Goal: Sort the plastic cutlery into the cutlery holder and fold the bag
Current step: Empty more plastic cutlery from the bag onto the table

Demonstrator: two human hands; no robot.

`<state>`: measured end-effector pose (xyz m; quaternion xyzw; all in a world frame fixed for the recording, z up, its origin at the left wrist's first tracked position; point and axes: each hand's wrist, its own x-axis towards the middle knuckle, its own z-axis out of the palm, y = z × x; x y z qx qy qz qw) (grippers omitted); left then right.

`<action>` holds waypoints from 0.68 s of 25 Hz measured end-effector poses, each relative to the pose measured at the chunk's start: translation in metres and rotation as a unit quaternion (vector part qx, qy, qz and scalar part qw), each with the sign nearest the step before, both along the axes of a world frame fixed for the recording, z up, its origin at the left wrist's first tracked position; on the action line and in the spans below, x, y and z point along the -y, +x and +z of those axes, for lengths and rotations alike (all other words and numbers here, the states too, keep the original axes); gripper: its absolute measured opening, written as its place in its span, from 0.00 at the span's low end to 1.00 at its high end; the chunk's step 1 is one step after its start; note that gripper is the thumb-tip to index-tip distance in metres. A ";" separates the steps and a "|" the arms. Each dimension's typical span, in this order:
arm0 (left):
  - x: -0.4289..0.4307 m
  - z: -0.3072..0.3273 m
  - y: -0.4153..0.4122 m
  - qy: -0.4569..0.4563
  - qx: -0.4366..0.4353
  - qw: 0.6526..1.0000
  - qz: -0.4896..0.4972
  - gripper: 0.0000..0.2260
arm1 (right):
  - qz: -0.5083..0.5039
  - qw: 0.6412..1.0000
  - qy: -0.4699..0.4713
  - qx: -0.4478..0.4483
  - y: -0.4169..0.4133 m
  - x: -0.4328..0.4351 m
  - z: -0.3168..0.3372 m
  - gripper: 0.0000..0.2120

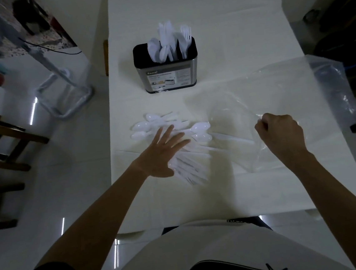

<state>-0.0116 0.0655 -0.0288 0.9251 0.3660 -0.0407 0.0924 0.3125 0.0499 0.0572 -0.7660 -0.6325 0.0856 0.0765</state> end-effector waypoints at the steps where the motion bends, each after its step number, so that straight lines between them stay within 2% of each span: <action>1: 0.009 -0.002 0.001 -0.034 0.054 0.994 0.086 0.39 | 0.001 1.000 -0.001 -0.004 0.000 0.001 -0.001 0.15; 2: 0.019 -0.001 0.004 -0.048 0.103 0.974 0.198 0.38 | 0.001 1.000 -0.002 -0.007 -0.001 0.002 -0.002 0.15; 3: 0.026 -0.001 0.010 -0.050 0.136 0.935 0.324 0.39 | 0.001 1.000 -0.002 -0.010 -0.002 0.003 -0.002 0.15; 5: 0.034 0.002 0.030 -0.067 0.146 0.831 0.533 0.41 | -0.002 1.000 -0.003 -0.015 -0.006 0.006 -0.003 0.15; 6: 0.035 0.002 0.040 -0.099 0.137 0.794 0.584 0.43 | -0.003 1.000 -0.003 -0.017 -0.008 0.007 -0.004 0.15; 7: 0.034 0.001 0.050 -0.129 0.126 0.778 0.602 0.44 | -0.004 1.000 -0.005 -0.019 -0.009 0.009 -0.004 0.14; 9: 0.029 -0.008 0.063 -0.137 0.122 0.790 0.585 0.42 | -0.005 1.000 -0.012 -0.024 -0.010 0.013 -0.005 0.14; 13: 0.012 -0.018 0.063 -0.107 0.129 0.855 0.491 0.42 | -0.018 0.999 -0.026 -0.040 -0.009 0.020 -0.008 0.15; 15: 0.011 -0.014 0.066 -0.037 0.118 0.867 0.483 0.39 | -0.021 0.998 -0.032 -0.046 -0.007 0.021 -0.009 0.15; 17: 0.012 -0.008 0.075 0.053 0.122 0.861 0.490 0.34 | -0.017 0.998 -0.034 -0.053 -0.005 0.021 -0.010 0.15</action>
